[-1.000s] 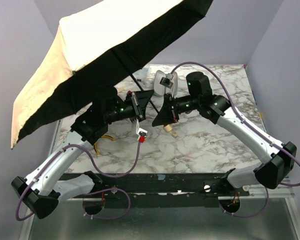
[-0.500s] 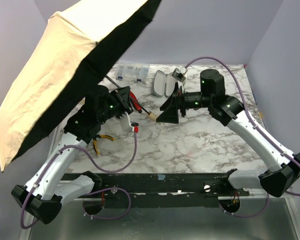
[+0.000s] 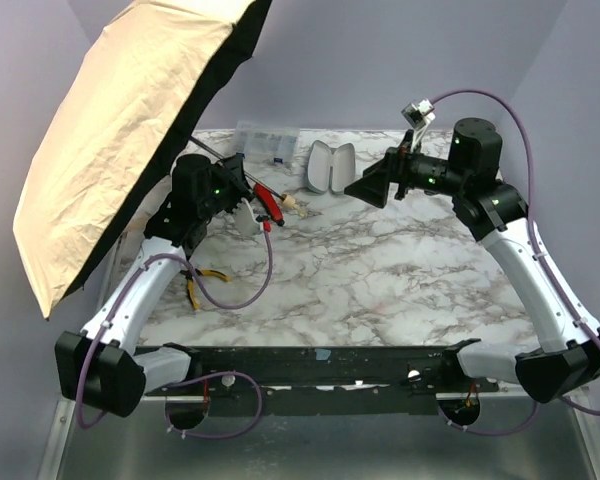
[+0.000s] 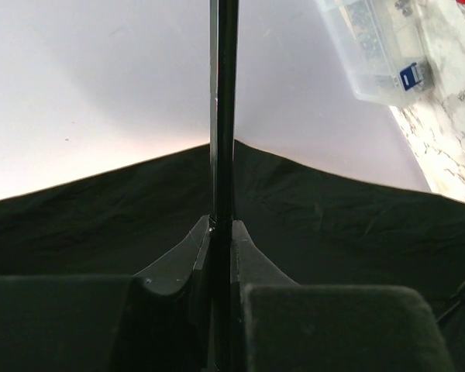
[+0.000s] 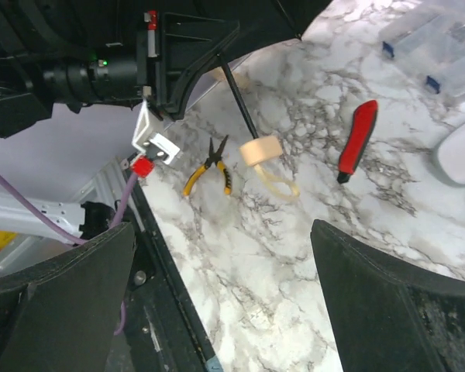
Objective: Open the umbrella
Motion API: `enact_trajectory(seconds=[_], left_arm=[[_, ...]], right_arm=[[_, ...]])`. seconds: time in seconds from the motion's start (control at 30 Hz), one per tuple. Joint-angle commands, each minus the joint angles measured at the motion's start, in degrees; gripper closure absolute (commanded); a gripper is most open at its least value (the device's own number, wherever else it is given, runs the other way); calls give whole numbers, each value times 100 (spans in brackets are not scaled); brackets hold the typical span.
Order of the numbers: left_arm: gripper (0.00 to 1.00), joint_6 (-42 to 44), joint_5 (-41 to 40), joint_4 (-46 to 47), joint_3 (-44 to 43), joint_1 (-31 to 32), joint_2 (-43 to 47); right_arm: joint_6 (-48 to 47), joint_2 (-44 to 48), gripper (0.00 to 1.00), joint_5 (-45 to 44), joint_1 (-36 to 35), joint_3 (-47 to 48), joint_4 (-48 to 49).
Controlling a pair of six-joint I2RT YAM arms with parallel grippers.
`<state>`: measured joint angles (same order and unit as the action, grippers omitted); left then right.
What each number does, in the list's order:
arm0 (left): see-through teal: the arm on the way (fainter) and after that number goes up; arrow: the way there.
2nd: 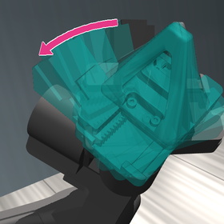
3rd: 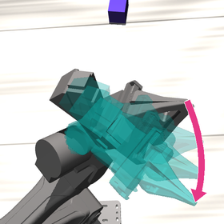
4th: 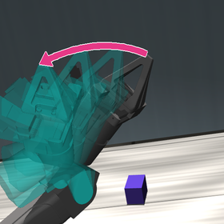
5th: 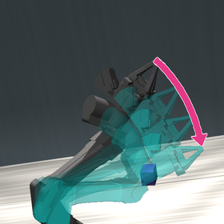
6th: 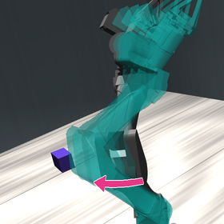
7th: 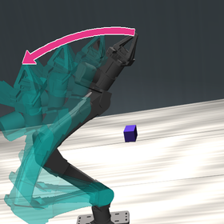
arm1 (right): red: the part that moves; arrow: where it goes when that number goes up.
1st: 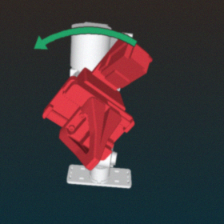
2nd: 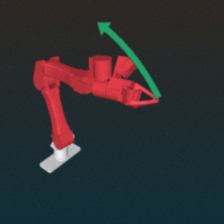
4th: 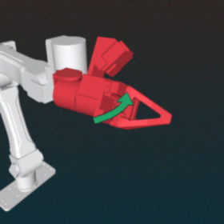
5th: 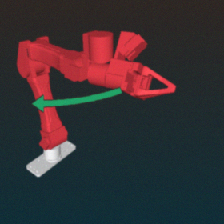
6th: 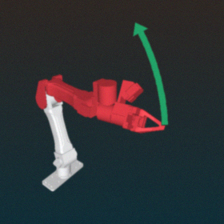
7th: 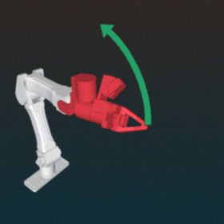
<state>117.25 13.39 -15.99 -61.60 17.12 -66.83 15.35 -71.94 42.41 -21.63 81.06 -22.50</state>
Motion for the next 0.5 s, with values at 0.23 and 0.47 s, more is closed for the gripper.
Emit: enact_trajectory(seconds=[0.23,0.47], left_arm=[[100,1778,-1153,2667,461,-157,-1201],[63,1480,-1294,3204,1038,-103,-1422]], right_arm=[[-292,654,2,-428,240,-106,-598],[-544,791,2,-624,238,-271,-881]])
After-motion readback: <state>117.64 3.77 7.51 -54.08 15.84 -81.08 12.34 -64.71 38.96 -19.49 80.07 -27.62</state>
